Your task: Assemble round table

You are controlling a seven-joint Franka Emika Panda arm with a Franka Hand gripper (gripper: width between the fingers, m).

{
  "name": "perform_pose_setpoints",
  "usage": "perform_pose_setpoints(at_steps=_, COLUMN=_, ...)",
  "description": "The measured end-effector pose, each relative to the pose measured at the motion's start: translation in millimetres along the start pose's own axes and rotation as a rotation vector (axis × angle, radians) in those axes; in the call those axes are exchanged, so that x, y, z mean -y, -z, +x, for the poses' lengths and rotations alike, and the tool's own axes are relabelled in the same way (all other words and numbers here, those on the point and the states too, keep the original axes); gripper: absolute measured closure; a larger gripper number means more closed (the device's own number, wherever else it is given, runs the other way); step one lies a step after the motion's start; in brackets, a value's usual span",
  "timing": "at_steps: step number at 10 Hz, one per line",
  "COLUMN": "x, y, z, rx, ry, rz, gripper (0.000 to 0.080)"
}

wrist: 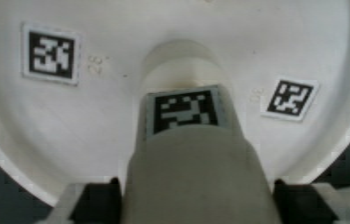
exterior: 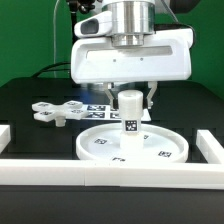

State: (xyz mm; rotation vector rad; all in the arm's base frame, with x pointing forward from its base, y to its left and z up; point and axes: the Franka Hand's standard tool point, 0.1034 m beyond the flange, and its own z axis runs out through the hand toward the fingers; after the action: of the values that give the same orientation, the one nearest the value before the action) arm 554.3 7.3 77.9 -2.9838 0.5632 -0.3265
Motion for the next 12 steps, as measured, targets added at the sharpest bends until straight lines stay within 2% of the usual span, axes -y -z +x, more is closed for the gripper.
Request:
perform_pose_setpoints(at_steps=2, x=8.7, y=-0.2, z=-6.0, rx=-0.027, ry=-0.196, rz=0.012, gripper=0.0390)
perform_pose_setpoints(at_steps=4, x=23.7, y=-1.1, z=-10.8, rx=-0.015, ry=-0.328, rz=0.023, gripper=0.0390)
perform_pose_setpoints(at_steps=9, x=28.6, y=-1.0, z=-14.0, rx=0.007, ry=-0.601, rz=0.022, gripper=0.0390)
perform_pose_setpoints(at_steps=12, x=27.8, y=-1.0, z=-14.0, rx=0.013, ry=-0.761, rz=0.035, gripper=0.0390)
